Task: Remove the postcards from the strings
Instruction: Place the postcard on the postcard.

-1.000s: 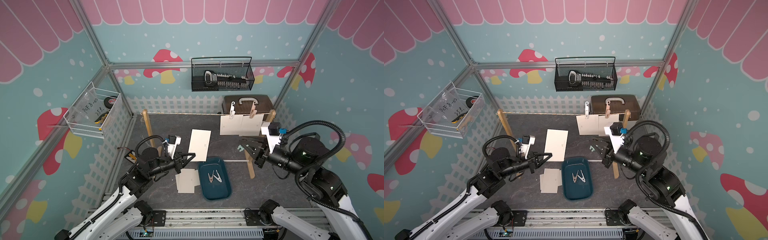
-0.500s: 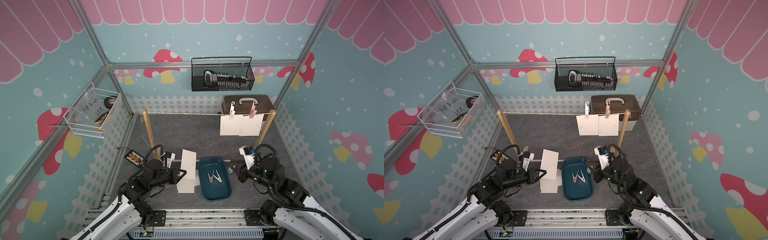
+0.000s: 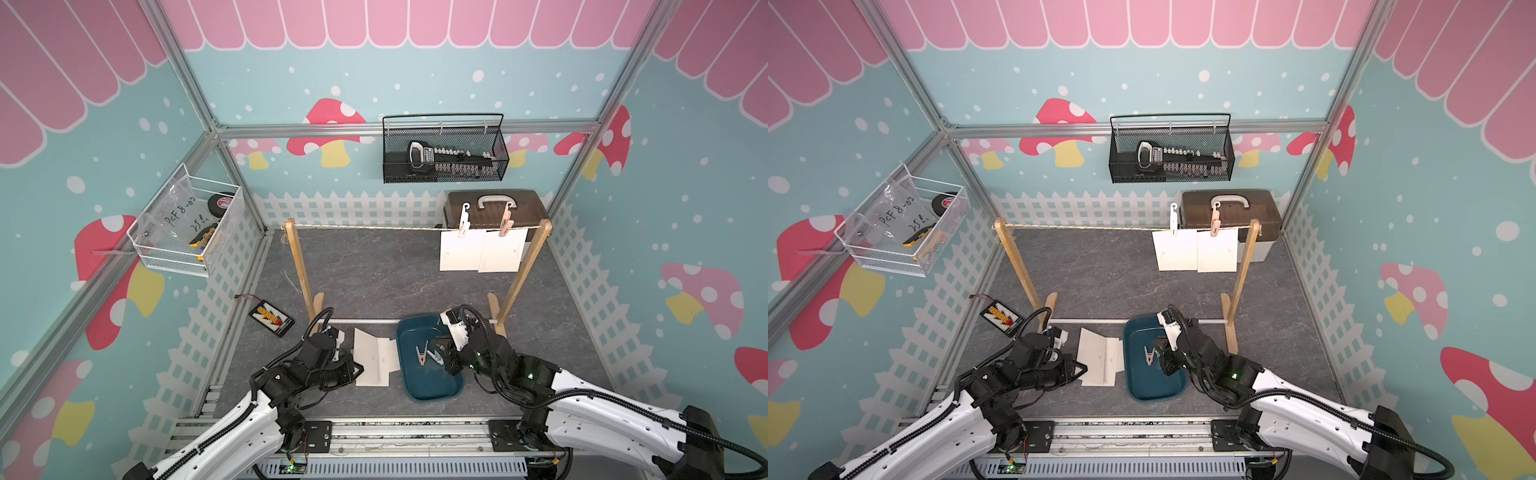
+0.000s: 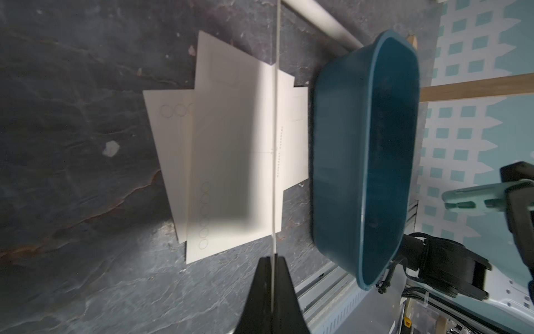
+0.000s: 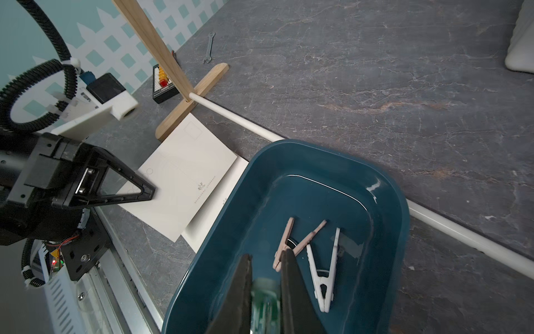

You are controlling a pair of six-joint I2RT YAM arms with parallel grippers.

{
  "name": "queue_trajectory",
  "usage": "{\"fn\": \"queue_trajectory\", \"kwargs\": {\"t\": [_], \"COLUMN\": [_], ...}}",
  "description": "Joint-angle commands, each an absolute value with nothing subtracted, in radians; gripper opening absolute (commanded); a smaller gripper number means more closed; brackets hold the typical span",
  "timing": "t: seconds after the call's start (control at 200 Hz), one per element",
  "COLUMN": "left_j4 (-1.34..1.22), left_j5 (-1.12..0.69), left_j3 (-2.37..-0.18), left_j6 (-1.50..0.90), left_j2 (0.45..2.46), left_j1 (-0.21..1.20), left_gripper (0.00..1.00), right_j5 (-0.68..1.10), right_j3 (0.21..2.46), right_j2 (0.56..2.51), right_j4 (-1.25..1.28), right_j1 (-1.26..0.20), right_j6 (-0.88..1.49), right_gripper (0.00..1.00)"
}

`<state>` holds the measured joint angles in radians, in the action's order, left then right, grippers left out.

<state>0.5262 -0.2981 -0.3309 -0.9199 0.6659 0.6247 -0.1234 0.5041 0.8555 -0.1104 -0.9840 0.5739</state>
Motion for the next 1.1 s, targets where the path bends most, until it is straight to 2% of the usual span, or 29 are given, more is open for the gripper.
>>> {"fn": "queue_trajectory", "kwargs": {"t": [0.0,0.135,0.3,0.455,0.57,0.921,1.096], "left_j4": [0.499,0.448,0.438,0.439,0.441,0.506,0.588], "left_j5": [-0.264,-0.269,-0.259,-0.237,-0.217,-0.11,-0.001], "left_j3": [-0.313,-0.284,-0.282,-0.281,-0.279,-0.287,-0.313], "left_j6": [-0.945,-0.956,-0.934,-0.914,-0.909,-0.886,-0.867], "left_j2": [0.678,0.702,0.738,0.751,0.751,0.732,0.715], "left_j1": [0.635,0.638,0.643,0.644,0.645,0.644,0.645], "left_gripper": [0.0,0.0,0.11,0.28,0.37,0.49,0.6], "right_j5": [-0.152,-0.15,-0.148,-0.139,-0.135,-0.125,-0.118], "right_j3": [0.476,0.458,0.462,0.461,0.458,0.456,0.456], "right_j2": [0.89,0.951,1.037,1.103,1.137,1.208,1.224], "right_j4": [-0.008,0.043,0.087,0.132,0.156,0.189,0.199], "right_j1": [-0.992,-0.994,-0.994,-0.994,-0.994,-0.994,-0.994], "right_j6": [0.619,0.637,0.642,0.653,0.658,0.673,0.688], "right_gripper": [0.0,0.0,0.0,0.0,0.0,0.02,0.04]}}
